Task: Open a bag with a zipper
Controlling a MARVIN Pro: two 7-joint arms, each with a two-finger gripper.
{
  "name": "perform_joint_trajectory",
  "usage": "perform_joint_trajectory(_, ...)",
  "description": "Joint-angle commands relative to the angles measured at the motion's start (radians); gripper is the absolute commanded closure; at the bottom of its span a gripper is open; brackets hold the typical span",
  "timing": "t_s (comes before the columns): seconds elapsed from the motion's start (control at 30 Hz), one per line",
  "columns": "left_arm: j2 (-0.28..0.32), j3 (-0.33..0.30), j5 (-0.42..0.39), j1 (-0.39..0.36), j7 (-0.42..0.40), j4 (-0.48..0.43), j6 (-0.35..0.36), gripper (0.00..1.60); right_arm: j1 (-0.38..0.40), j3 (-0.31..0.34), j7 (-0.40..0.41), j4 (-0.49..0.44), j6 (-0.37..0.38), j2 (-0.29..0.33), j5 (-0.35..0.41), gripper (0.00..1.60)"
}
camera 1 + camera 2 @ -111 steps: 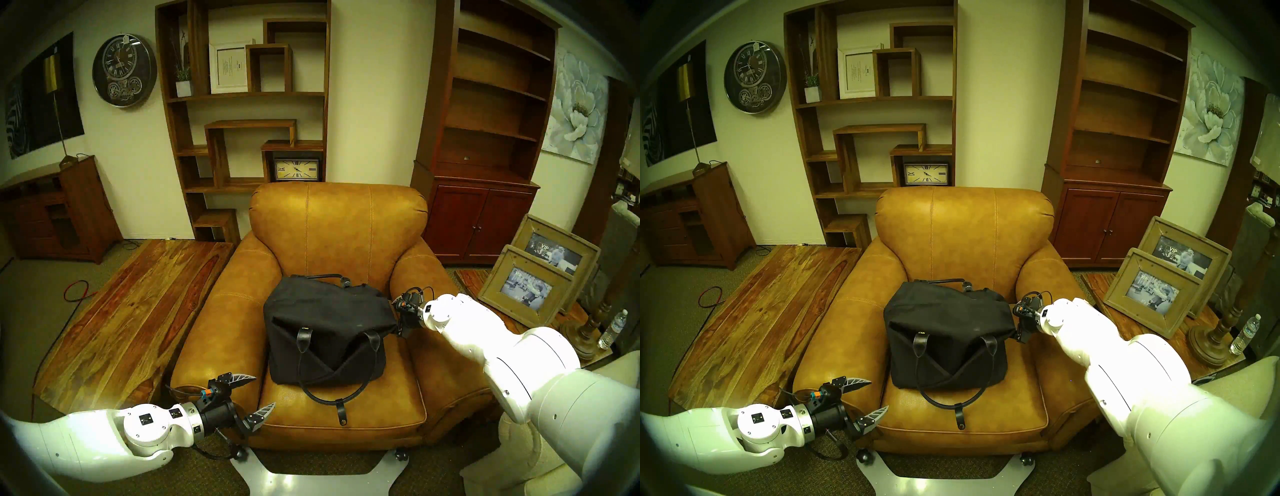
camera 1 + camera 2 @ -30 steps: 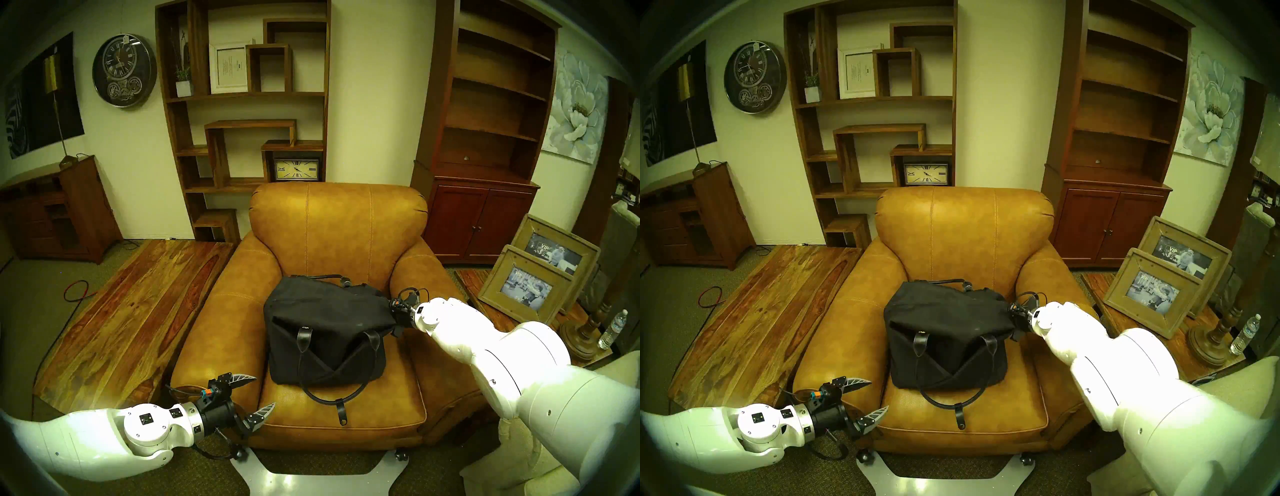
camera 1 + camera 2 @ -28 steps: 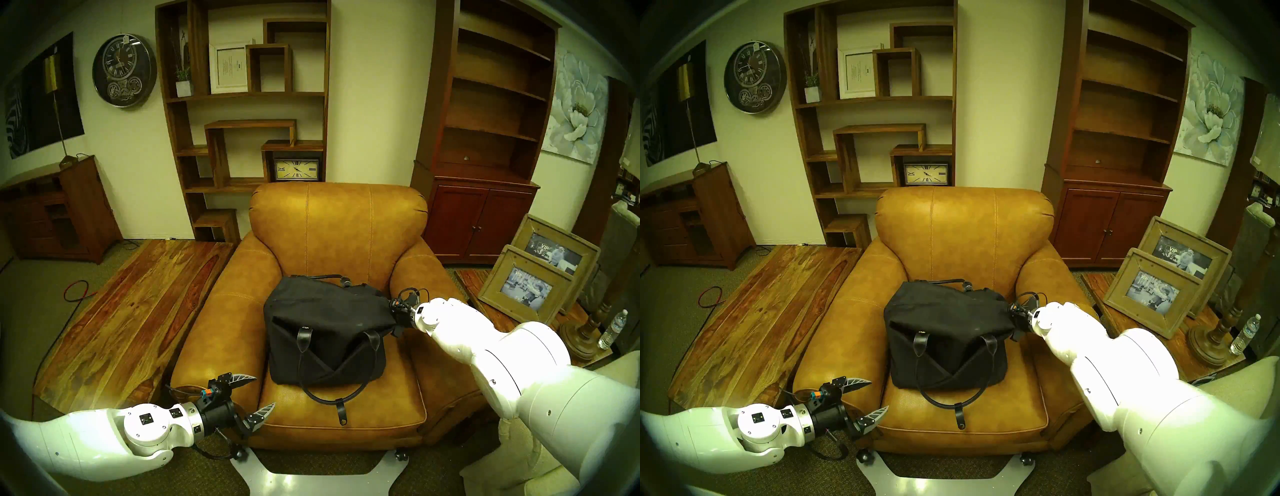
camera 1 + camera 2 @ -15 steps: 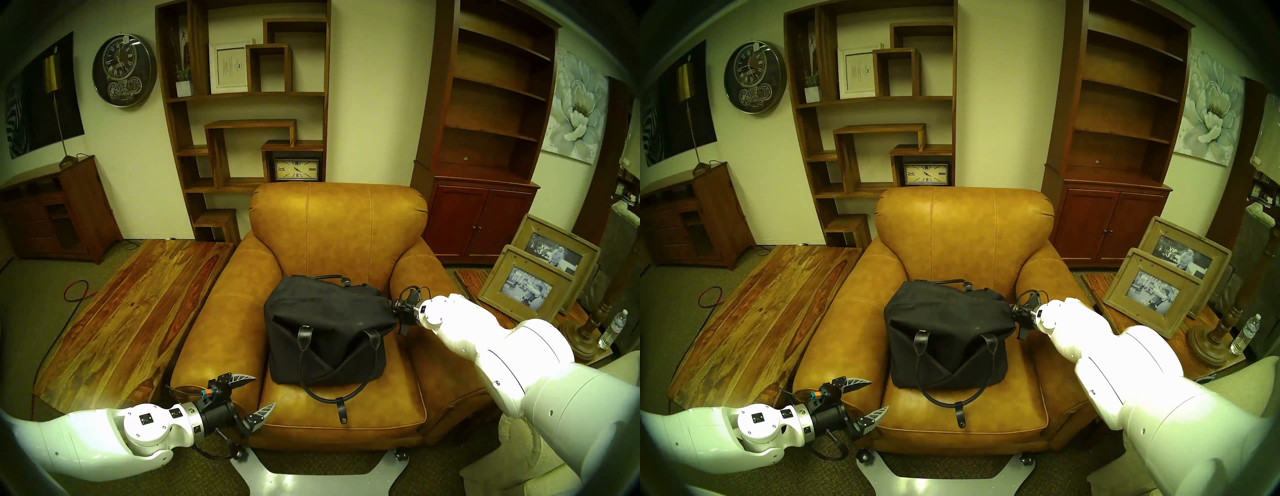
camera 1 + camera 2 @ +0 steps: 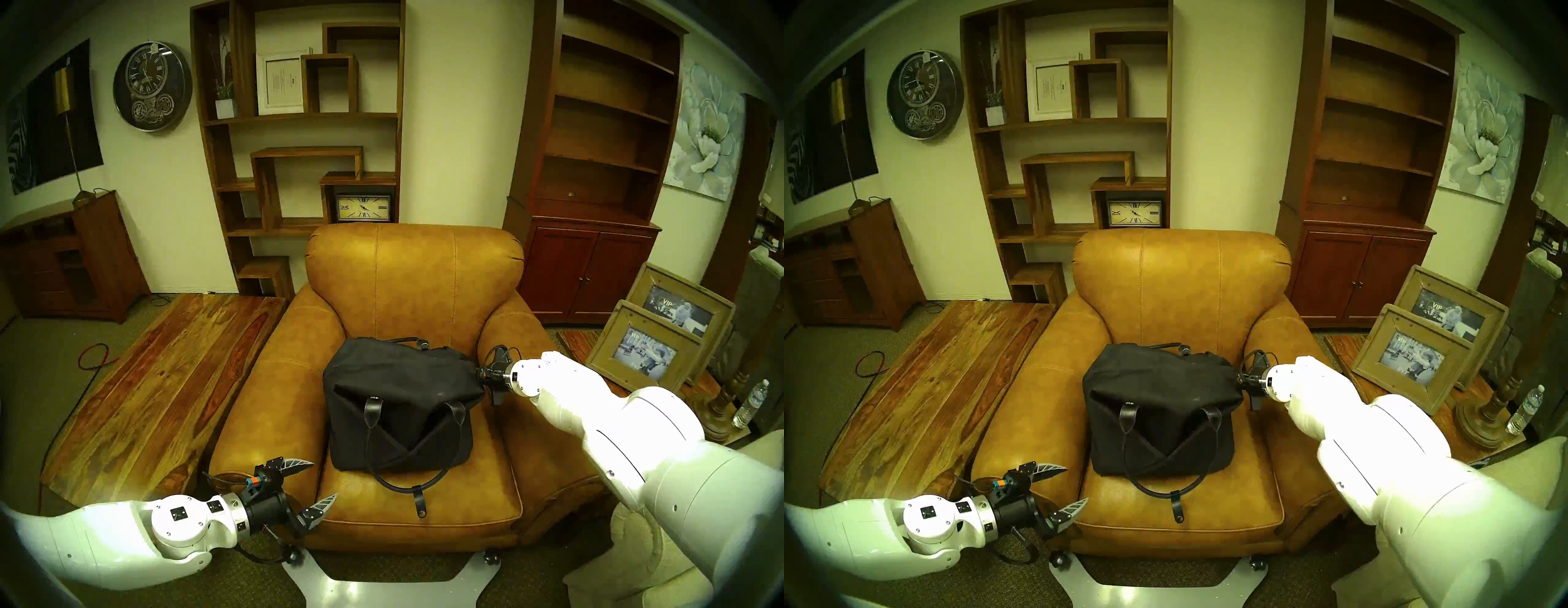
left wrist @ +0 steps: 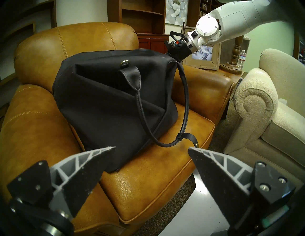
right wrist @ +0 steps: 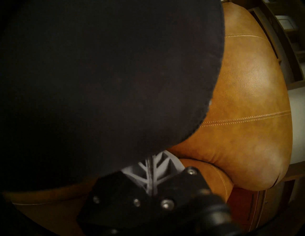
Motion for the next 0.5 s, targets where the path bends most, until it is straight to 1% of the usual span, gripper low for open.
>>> perform_joint_trajectory(0.0,0.001,-0.002,0.002,-0.001,0.0,-0.009,-0.01,0.0,0.076,-0.01,-0.054,-0.047,-0.018,0.01,-0.022,1.6)
perform_joint_trajectory(0.17,0.001,-0.001,0.002,-0.001,0.001,-0.01,-0.011,0.0,0.083,-0.009,-0.037,-0.067,-0.076,0.024,-0.029,1.6)
perform_joint_trajectory(0.2,0.001,-0.001,0.002,-0.001,0.001,-0.01,-0.011,0.0,0.087,-0.016,-0.019,-0.072,-0.103,0.032,-0.037,1.6)
perform_joint_trajectory(0.27,0.001,-0.001,0.002,-0.001,0.001,-0.01,-0.011,0.0,0.09,-0.014,-0.003,-0.075,-0.128,0.039,-0.038,1.6)
perform_joint_trajectory(0.33,0.001,0.0,0.002,-0.002,0.001,-0.01,-0.011,0.0,0.094,-0.013,0.023,-0.079,-0.171,0.049,-0.039,1.6)
perform_joint_trajectory(0.4,0.001,0.0,0.002,-0.002,0.002,-0.01,-0.011,0.0,0.102,0.0,0.04,-0.08,-0.203,0.059,-0.029,1.6)
perform_joint_trajectory(0.47,0.002,0.0,0.002,-0.002,0.002,-0.01,-0.011,0.0,0.113,0.002,0.052,-0.082,-0.218,0.069,-0.032,1.6)
